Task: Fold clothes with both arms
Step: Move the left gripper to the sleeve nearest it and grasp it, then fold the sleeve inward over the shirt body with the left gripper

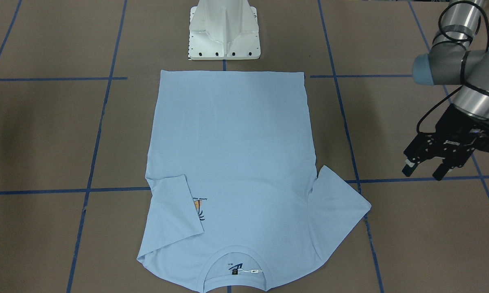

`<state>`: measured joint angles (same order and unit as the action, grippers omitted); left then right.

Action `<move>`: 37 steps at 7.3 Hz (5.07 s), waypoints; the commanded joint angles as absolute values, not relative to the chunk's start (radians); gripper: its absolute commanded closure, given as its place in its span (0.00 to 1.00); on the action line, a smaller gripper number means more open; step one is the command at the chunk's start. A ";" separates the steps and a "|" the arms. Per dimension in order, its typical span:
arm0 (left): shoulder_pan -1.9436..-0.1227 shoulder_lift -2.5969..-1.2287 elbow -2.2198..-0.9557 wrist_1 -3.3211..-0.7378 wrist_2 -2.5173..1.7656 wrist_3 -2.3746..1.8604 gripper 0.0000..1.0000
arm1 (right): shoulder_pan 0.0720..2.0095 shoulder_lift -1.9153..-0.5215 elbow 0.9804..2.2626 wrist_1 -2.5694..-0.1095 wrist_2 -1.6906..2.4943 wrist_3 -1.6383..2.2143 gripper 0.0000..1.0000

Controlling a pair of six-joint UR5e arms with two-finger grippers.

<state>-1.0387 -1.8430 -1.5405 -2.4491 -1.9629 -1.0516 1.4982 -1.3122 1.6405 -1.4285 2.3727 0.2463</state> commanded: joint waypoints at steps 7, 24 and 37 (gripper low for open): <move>-0.864 -1.950 -1.224 -2.596 -1.741 -1.286 0.45 | 1.506 -1.362 1.643 -1.387 2.373 0.258 0.00; -0.695 -2.258 -1.346 -2.018 -1.680 -1.266 1.00 | 1.506 -1.371 1.644 -1.387 2.375 0.261 0.00; -0.683 -2.044 -1.746 -1.999 -1.741 -1.161 0.00 | 1.295 -1.454 1.732 -1.072 2.330 0.712 0.00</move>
